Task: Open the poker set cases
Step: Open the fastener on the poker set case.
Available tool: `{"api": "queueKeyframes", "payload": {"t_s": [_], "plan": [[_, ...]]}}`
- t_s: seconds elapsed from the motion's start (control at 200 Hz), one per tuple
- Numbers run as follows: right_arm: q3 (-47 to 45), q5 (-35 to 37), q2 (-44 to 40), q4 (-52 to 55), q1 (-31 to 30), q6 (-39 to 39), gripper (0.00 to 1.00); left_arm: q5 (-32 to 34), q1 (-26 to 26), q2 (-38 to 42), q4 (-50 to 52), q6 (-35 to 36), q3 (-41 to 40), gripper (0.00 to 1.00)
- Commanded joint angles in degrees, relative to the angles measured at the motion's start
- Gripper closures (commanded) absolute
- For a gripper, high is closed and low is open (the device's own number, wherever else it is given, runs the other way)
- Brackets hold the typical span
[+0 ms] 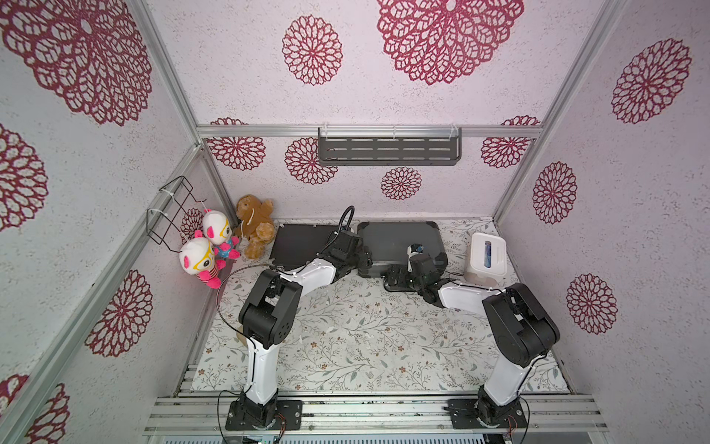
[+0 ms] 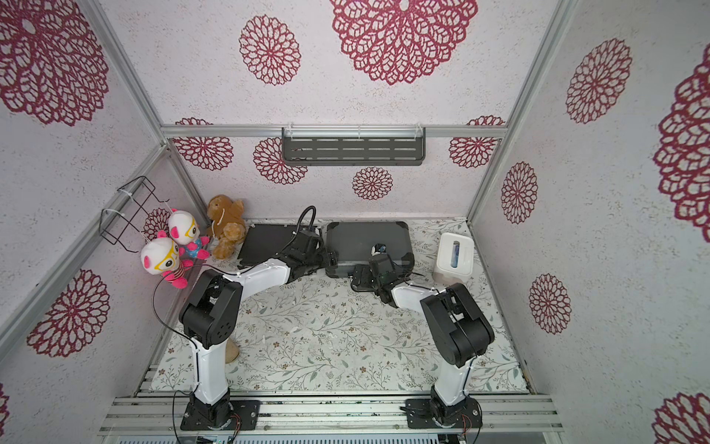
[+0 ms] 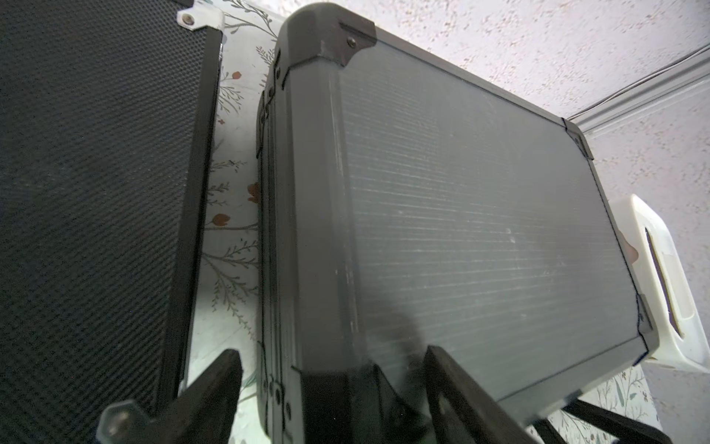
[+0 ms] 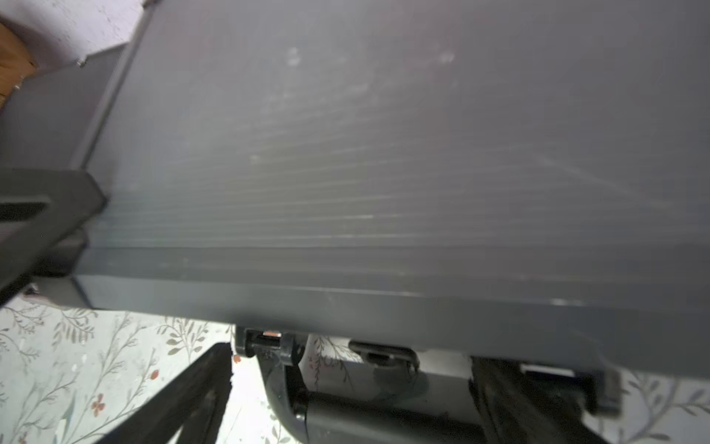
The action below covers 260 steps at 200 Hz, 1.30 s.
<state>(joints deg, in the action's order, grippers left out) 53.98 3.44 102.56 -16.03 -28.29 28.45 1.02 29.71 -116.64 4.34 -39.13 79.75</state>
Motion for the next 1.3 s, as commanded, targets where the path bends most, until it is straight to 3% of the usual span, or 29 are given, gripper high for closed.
{"api": "queueKeyframes", "payload": {"t_s": [0.0,0.485,0.796,1.091,1.296], "plan": [[2.6,-1.95,1.49,-4.32,-0.08,1.75,0.01,0.76,1.06,-4.19,14.44,2.07,-2.31,0.22],[4.47,-0.01,-0.72,-6.34,-6.6,-4.18,0.01,0.2,1.18,-4.18,14.46,1.77,-2.49,0.23],[-0.66,2.0,-5.61,-5.2,-10.53,-6.95,0.01,0.38,1.22,-4.1,14.58,1.69,-2.5,0.23],[-6.19,11.64,-10.32,-2.93,-10.0,-5.06,0.01,0.52,1.32,-4.04,14.49,1.65,-2.59,0.23],[-0.78,4.95,-5.53,2.27,-5.35,0.36,0.01,0.48,1.56,-4.03,14.63,1.69,-2.58,0.23]]}}
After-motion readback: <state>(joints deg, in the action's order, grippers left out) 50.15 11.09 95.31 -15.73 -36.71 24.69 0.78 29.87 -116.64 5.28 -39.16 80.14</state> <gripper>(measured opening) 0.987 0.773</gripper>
